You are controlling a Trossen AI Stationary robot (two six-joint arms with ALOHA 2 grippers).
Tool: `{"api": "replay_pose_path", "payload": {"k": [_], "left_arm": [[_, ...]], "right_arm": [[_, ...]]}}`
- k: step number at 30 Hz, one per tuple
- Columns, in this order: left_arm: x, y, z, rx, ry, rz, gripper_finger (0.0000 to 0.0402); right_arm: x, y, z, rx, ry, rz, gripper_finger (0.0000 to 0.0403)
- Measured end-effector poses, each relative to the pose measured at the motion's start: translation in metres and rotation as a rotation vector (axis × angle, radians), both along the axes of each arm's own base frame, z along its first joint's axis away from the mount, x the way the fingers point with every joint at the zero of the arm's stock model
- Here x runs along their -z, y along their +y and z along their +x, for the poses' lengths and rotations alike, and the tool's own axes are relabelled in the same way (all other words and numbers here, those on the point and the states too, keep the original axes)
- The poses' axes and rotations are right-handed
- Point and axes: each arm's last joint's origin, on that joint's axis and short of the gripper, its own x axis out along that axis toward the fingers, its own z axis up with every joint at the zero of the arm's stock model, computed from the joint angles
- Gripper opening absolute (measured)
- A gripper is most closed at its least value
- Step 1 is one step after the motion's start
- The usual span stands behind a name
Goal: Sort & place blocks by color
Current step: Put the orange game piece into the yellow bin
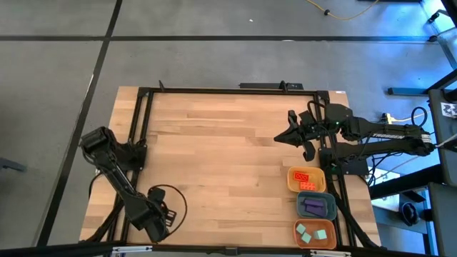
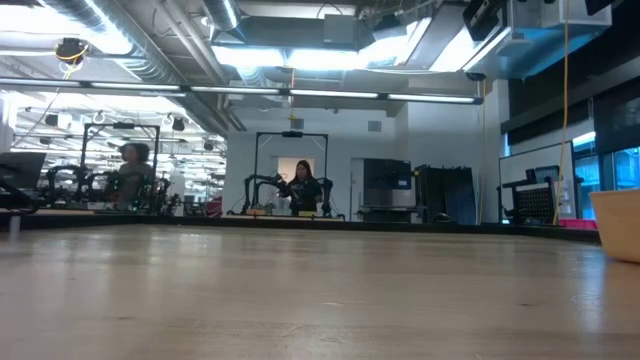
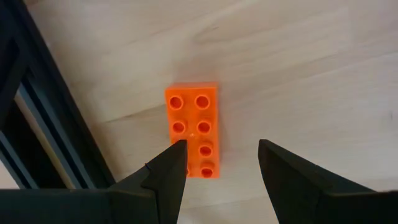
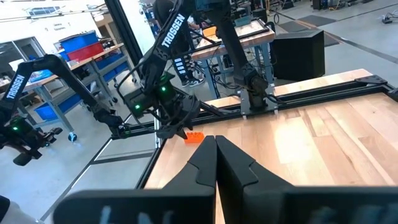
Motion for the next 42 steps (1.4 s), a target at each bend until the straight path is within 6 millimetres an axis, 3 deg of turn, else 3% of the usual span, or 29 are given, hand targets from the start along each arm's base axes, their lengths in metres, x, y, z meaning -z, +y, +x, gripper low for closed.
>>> {"api": "replay_pose_path", "payload": {"k": [10,22,31,42], "left_arm": [[0.004,0.007,-0.006,0.006,0.057,0.055,0.0190],[0.004,0.000,-0.010,0.116,0.040,0.009,0.0190],[-0.007,0.005,-0.015,0.120,0.041,0.020,0.0190],[-0.019,0.040,-0.038,0.099,-0.064,-0.067,0.0190]], "right_arm": [[0.000,0.000,0.000,0.001,0.001,0.003,0.0000],[0.000,0.000,0.000,0.002,0.005,0.021,0.0000],[0.000,0.000,0.000,0.003,0.006,0.027,0.0000],[0.000,0.000,0.000,0.003,0.006,0.028,0.0000]]}}
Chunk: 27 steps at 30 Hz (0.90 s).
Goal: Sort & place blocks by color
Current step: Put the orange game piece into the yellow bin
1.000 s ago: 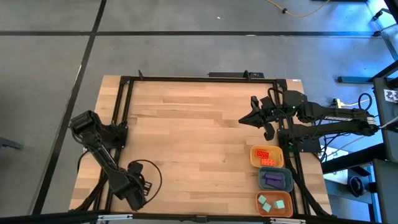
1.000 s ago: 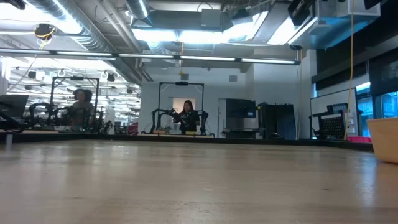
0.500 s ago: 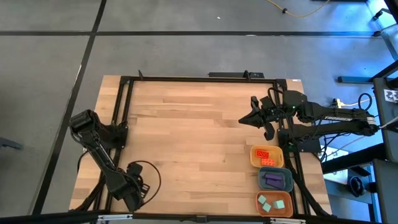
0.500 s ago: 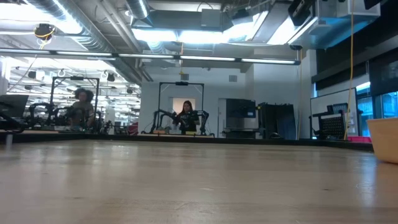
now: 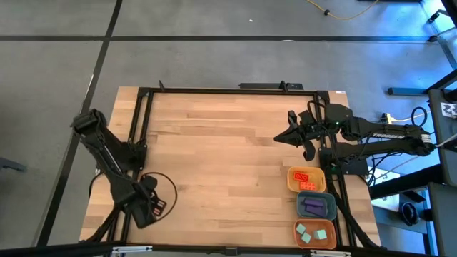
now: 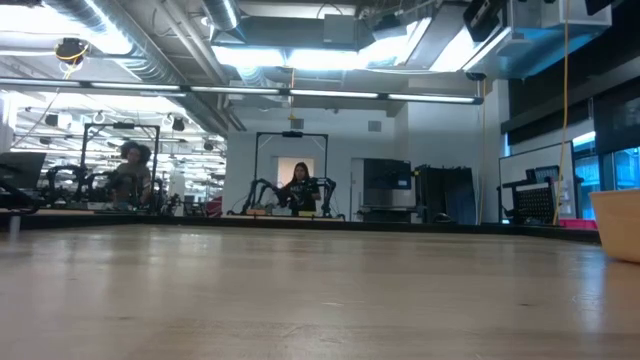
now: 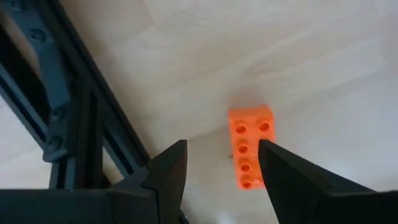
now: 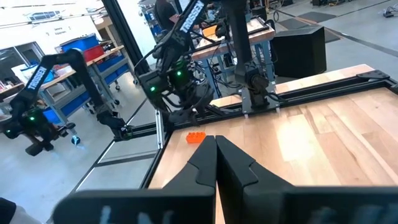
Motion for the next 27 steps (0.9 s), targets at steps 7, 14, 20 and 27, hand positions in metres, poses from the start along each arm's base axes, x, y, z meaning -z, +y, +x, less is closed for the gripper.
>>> {"api": "replay_pose_path", "payload": {"k": [7,14,20,27], "left_arm": [[-0.002,0.002,-0.001,-0.033,-0.061,-0.107,0.0190],[0.007,-0.007,0.006,-0.050,-0.121,-0.131,0.0190],[0.011,-0.009,0.007,-0.049,-0.100,-0.124,0.0190],[0.011,-0.008,0.006,-0.048,-0.100,-0.119,0.0190]], "right_arm": [[0.000,0.000,0.000,0.000,0.000,0.000,0.0000],[0.000,0.000,0.000,0.000,0.000,0.000,0.0000],[0.001,0.000,0.000,0.000,0.009,0.001,0.0000],[0.001,0.000,0.000,0.000,0.008,0.001,0.0000]]}}
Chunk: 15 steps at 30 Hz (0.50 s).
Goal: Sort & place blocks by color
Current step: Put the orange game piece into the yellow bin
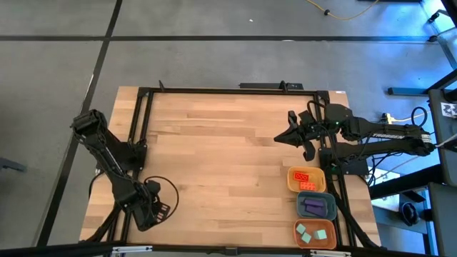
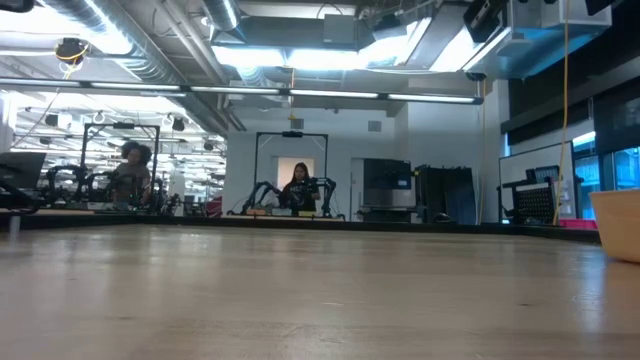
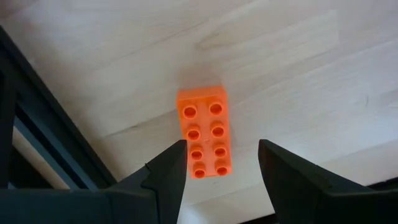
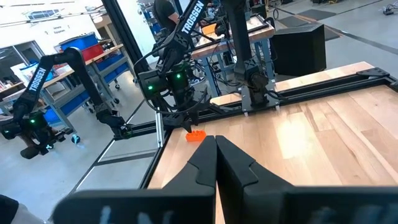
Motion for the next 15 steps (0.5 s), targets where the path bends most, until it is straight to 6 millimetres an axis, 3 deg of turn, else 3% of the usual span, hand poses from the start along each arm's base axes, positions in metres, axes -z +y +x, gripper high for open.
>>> {"api": "replay_pose_path", "payload": {"k": [15], "left_arm": [[0.0000,-0.0007,-0.0017,-0.010,0.057,-0.032,0.0190]], "right_arm": [[-0.0001,0.0000,0.0000,-0.001,-0.003,-0.009,0.0000]]}}
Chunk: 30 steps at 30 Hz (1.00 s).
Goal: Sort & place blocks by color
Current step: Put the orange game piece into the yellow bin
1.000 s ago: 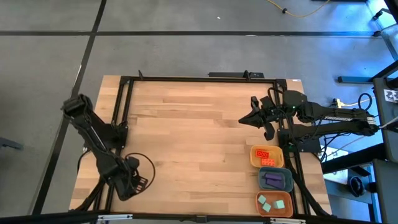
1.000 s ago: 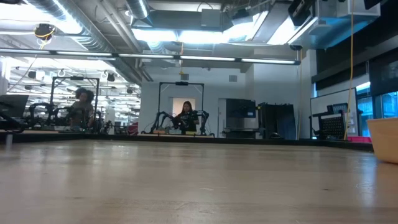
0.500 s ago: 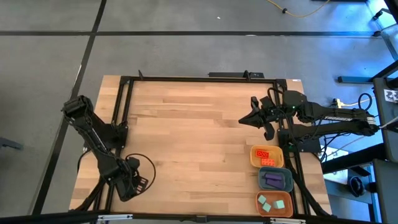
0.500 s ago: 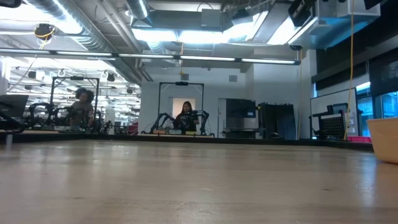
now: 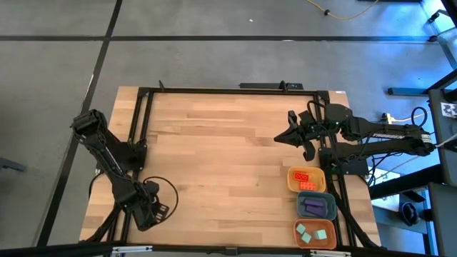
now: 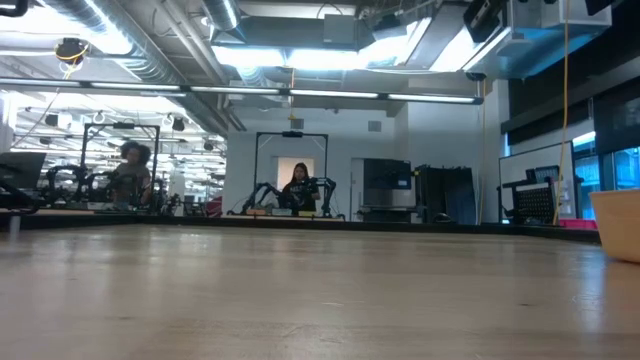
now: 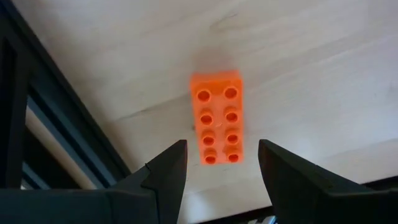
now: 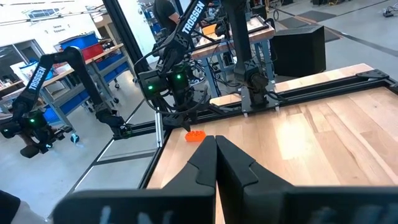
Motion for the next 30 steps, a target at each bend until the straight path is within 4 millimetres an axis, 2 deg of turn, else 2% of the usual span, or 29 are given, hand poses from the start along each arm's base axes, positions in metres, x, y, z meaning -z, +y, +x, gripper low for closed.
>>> {"api": "replay_pose_path", "payload": {"k": [6,12,18,30], "left_arm": [[0.000,0.000,0.000,-0.012,-0.013,0.008,0.0190],[0.017,0.005,-0.003,-0.018,0.001,-0.014,0.0190],[0.025,0.011,0.000,-0.047,-0.019,-0.009,0.0190],[0.028,0.011,0.002,-0.046,-0.048,-0.024,0.0190]], "right_arm": [[0.000,0.000,0.000,0.000,0.000,0.000,0.0000],[0.000,0.000,0.000,0.000,-0.001,0.001,0.0000],[0.000,0.000,0.000,0.001,0.000,0.005,0.0000],[0.000,0.000,0.000,0.001,0.000,0.004,0.0000]]}}
